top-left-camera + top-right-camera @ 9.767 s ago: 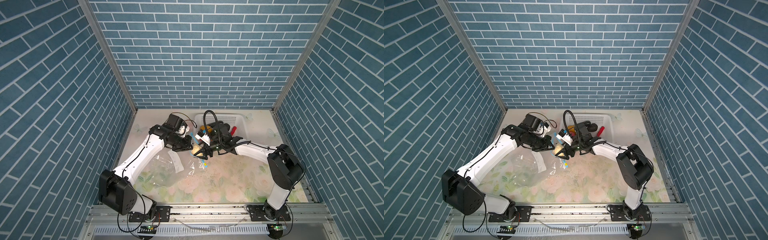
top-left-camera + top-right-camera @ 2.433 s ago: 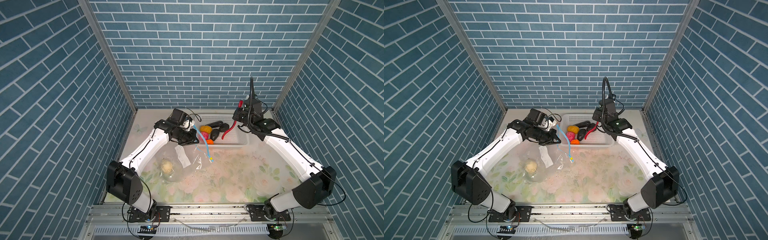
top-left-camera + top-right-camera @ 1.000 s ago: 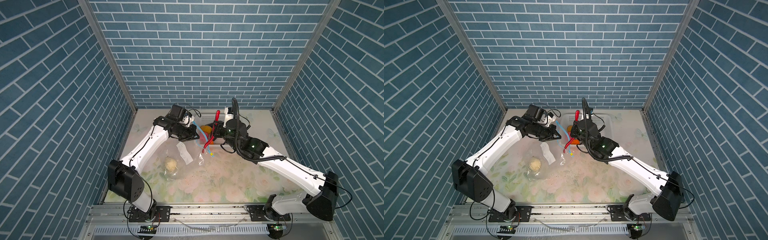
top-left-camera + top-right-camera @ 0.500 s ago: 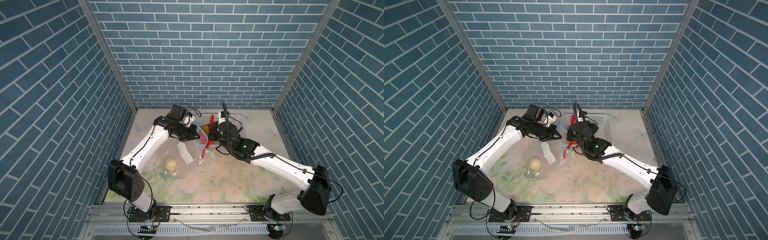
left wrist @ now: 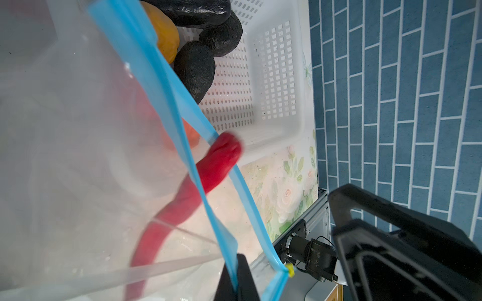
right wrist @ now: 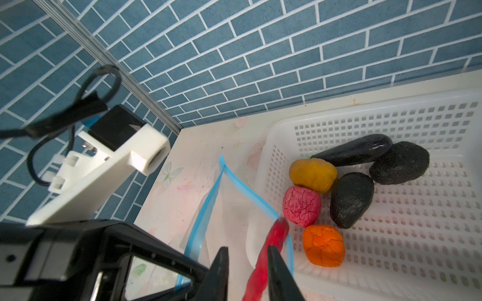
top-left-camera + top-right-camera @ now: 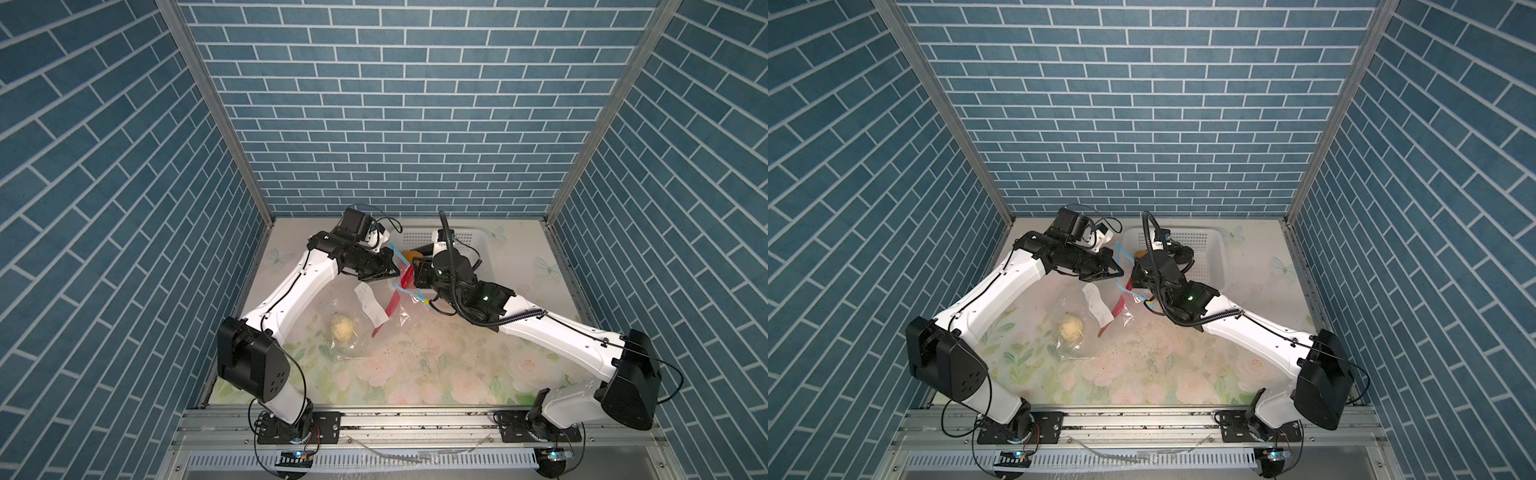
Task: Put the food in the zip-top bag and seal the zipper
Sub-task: 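Carry the pepper over the bag mouth and release it inside, then raise the open right gripper and move it back over the basket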
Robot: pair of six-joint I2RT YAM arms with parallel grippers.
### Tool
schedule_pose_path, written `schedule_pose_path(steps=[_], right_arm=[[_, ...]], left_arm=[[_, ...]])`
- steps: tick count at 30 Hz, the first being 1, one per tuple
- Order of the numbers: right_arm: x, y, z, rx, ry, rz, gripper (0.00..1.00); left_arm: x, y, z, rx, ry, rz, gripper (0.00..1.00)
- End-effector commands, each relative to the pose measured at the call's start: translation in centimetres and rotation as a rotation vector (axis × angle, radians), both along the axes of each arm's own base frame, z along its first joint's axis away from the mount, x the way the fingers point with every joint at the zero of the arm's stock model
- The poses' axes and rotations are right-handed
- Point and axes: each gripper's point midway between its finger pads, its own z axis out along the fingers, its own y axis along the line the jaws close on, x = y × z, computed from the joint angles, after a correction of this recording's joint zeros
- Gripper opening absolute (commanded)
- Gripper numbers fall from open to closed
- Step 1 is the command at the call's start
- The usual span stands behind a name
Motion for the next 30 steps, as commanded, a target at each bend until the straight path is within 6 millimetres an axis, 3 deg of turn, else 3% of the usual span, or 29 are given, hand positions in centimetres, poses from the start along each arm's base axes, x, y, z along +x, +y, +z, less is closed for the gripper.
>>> schedule_pose_path(steps=[1,11,15,21,30], right_arm=[[-0.5,0.0,-0.7,0.023,0.019,-0.003,0.28],[-0.5,-0.2,-0.1,0.027,0.012,-0.006,0.29],[-0.5,-1.1,0.7,0.011,-0.006,-0.028,0.3],[0.0,-2.7,1.4,-0.093,-0.025,-0.04,0.41],[2.9,-6.0,-0.8,-0.19,0.09,-0.036,0.48]], left_arm=[[0.7,-0.2,0.4,-0.015,-0.013,-0.005,0.0],[0.7,-0.1,0.4,-0.014,-0.012,-0.004,0.0],[0.4,0.1,0.4,-0.01,-0.014,-0.002,0.0],[0.1,0.3,0.4,-0.005,-0.021,-0.003,0.0],[-0.5,0.6,0.2,0.006,-0.024,-0.012,0.0]])
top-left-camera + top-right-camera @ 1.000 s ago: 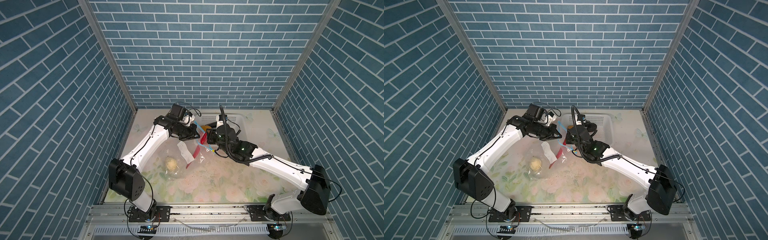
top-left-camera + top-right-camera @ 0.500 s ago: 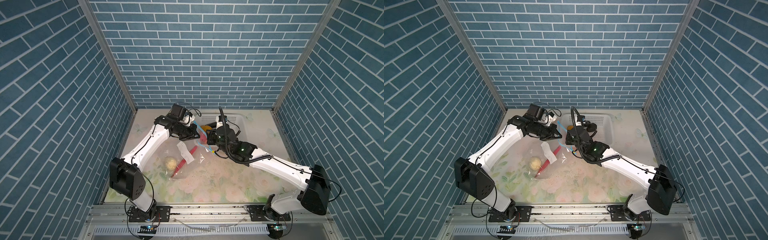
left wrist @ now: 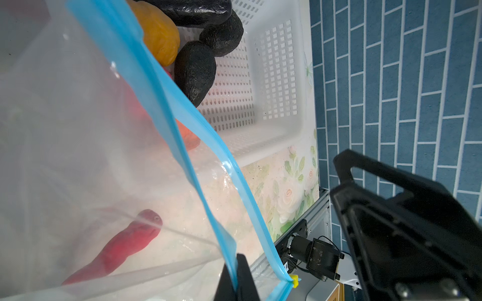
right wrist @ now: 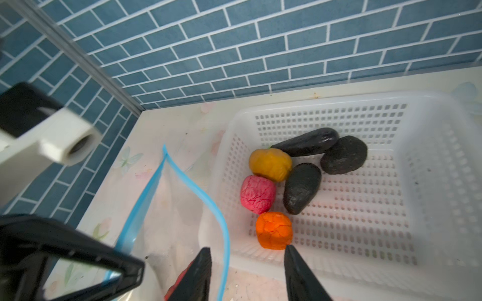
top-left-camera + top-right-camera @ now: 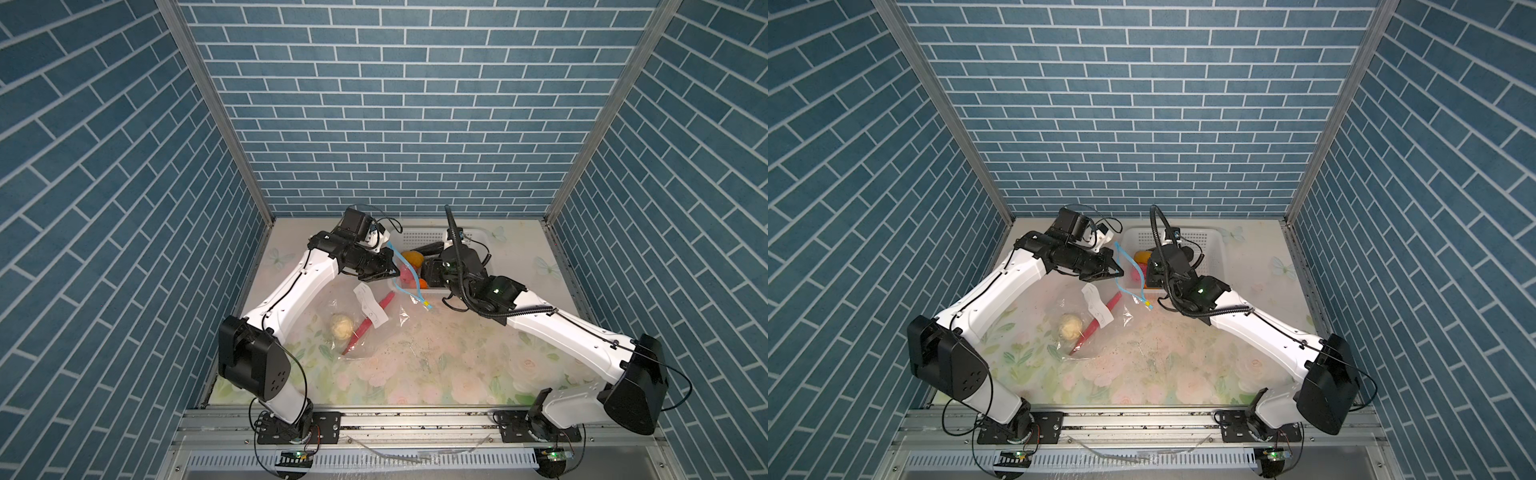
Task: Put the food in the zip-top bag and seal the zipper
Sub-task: 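Raise the open right gripper and move it back over the basket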
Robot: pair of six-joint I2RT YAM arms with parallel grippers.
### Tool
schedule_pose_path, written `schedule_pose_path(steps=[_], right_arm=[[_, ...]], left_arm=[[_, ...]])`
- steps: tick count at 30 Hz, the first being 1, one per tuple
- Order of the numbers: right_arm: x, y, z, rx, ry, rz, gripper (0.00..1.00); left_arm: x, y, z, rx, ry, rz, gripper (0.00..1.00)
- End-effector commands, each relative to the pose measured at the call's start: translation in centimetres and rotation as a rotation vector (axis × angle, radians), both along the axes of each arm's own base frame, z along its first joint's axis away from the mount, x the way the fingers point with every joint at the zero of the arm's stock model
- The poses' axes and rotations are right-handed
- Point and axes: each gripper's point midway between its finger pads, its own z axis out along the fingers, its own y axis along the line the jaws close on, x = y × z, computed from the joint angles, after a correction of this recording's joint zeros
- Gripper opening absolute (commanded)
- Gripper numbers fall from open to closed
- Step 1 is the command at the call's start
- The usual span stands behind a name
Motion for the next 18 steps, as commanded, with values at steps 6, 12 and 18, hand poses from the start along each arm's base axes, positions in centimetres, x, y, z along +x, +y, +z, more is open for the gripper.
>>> schedule_pose_path(steps=[6,12,18], right_arm=[[3.1,-2.3,-0.6,-0.096,0.092,0.005,0.54],[4.6,-2.9,-2.2,-0.165,0.162,-0.004,0.61],[5.9,-2.6,-4.2,-0.216,0.24,0.006,0.65]], left_arm=[[-0.5,0.5,-0.2,0.002,-0.01,-0.006,0.0],[-0.7,0.6,-0.4,0.006,-0.004,-0.008,0.0],[-0.7,0.6,-0.6,0.009,-0.002,-0.01,0.0]])
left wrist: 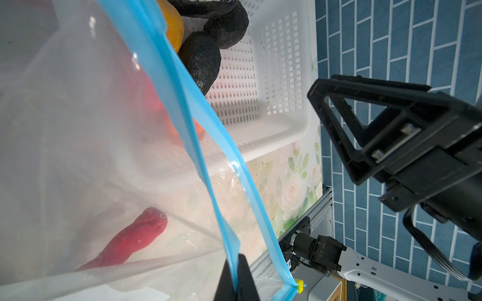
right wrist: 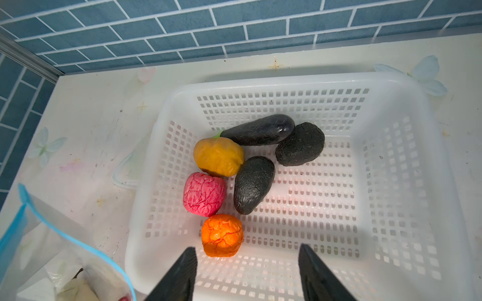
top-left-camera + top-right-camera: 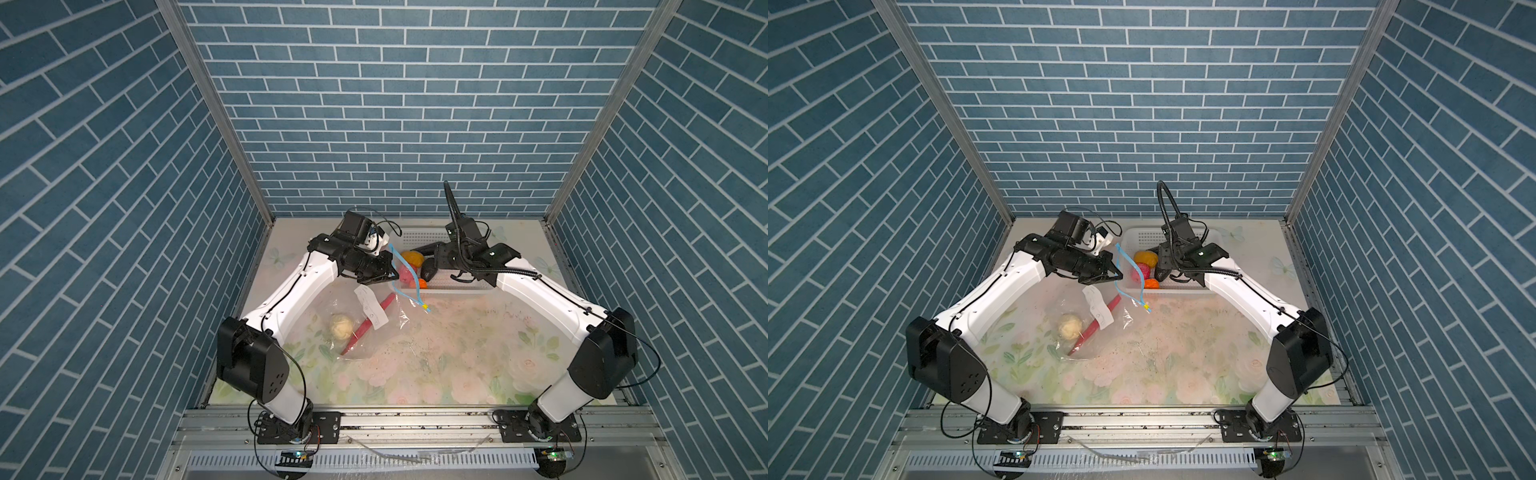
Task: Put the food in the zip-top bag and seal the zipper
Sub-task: 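Raise the open right gripper and move it back over the basket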
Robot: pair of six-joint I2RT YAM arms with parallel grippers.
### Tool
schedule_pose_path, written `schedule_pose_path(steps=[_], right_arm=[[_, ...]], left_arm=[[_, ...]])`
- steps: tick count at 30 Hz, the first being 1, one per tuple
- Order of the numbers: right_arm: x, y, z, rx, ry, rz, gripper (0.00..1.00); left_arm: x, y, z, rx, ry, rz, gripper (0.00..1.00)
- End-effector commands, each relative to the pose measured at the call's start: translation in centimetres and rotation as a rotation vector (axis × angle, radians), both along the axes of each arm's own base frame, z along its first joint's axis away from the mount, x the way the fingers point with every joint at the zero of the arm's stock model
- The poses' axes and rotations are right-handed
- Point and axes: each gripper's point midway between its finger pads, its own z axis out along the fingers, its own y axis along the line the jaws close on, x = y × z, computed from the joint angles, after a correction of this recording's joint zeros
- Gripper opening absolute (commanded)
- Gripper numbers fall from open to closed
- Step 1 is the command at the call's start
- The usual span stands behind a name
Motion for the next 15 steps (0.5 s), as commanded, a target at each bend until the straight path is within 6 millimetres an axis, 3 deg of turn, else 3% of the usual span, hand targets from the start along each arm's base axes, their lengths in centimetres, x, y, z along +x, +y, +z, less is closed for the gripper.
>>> schedule_pose_path(steps=[1,15], right_arm=[[0.5,0.0,-0.4,-0.042,0.053,0.029,0.65],[3.7,1.3,-5.5,-0.05,0.222,0.032,0.72]], left_arm=[[-0.3,0.4,0.1,-0.001,-0.011,-0.006,0.0],[-0.4,0.5,-0.3,0.003,-0.01,-0.008,0.0]])
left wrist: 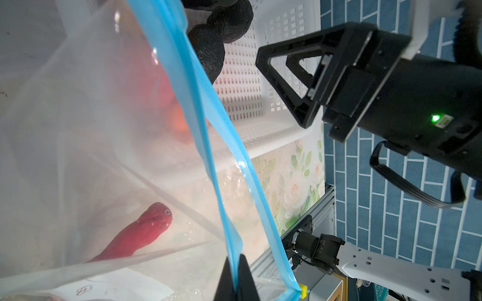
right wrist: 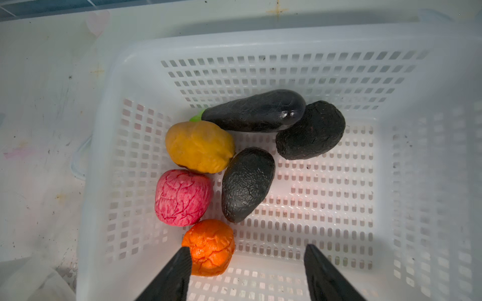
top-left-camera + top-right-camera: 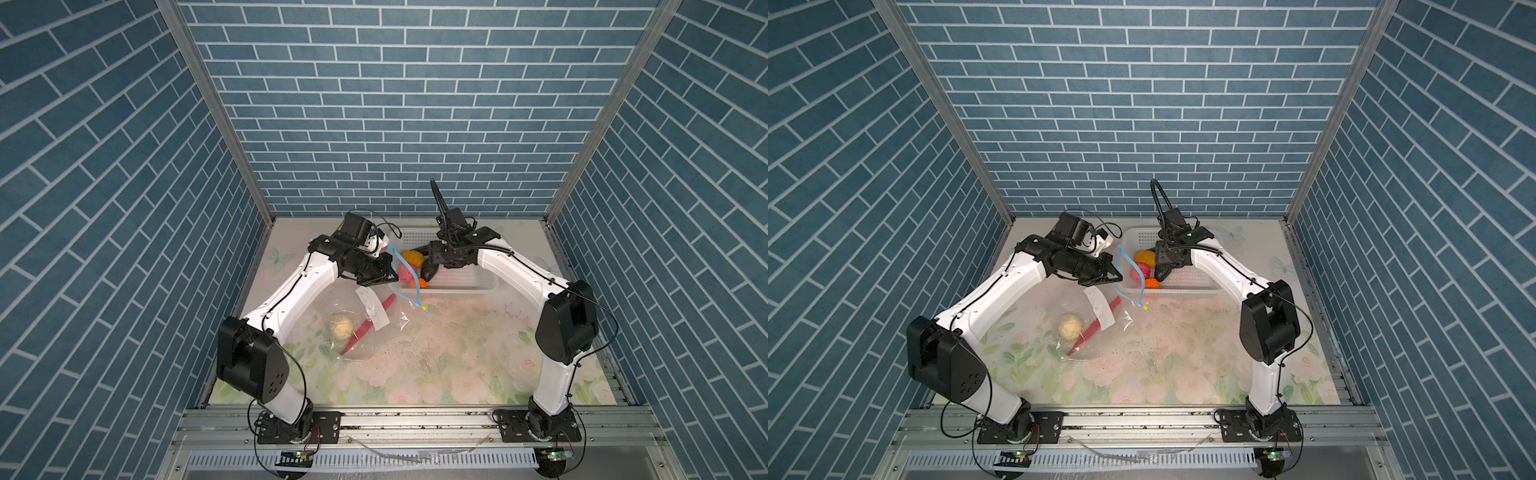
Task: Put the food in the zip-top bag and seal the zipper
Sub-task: 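Raise the open right gripper and move it back over the basket, then lower the right gripper onto the black avocado and close on it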
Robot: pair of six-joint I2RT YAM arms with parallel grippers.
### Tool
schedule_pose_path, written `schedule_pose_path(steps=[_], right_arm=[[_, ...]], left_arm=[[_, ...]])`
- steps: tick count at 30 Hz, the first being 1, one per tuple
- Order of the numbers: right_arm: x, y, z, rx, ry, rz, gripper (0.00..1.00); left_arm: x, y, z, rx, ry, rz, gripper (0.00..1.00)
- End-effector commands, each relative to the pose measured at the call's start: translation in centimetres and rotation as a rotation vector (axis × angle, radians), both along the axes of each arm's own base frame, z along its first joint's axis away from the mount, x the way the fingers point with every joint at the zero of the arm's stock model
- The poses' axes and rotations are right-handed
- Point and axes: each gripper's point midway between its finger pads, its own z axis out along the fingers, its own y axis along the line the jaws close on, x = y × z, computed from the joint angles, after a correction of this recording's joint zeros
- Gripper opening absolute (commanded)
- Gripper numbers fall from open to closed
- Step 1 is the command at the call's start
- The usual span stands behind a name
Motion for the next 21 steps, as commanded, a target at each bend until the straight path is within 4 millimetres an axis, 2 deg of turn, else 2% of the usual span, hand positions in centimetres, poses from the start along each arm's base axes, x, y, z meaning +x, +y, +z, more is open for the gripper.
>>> schedule_pose_path(steps=[1,4,6,8,11,17,20,21], right_arm=[[0.4,0.4,-0.4,-0.001,0.035,0.013,0.73],[1.1,0.4,-1.3,-0.008,0.049,-0.008,0.8],[1.7,0.0,-2.0,-0.027,0.059,-0.051,0.92],[2.1,-0.6,-2.6,-0.065,0.073,-0.1,0.97],[2.5,-0.9,-3.6,-0.101,0.102,-0.133,0.98],[3.2,-0.3,-5.0,-0.105,0.12,-0.126,0.98],[3.6,-0.3,-5.1,-0.097,0.113,-0.13,0.98],[3.8,-0.3,-6.2,-0.105,0.127,-0.133,0.97]], left_arm=[[-0.2,0.3,0.3,-0.004,-0.022,-0.006,0.0],[-0.2,0.4,-0.1,-0.001,-0.018,-0.004,0.0],[-0.2,0.4,-0.3,-0.001,-0.015,-0.004,0.0],[-0.3,0.4,-0.6,0.003,-0.012,-0.005,0.0],[-0.3,0.5,-0.9,0.008,-0.008,-0.007,0.0],[-0.2,0.6,-1.4,0.029,-0.008,-0.01,0.0],[-0.2,0.6,-1.8,0.032,-0.002,-0.007,0.0],[-0.2,0.6,-1.9,0.032,0.001,-0.007,0.0]])
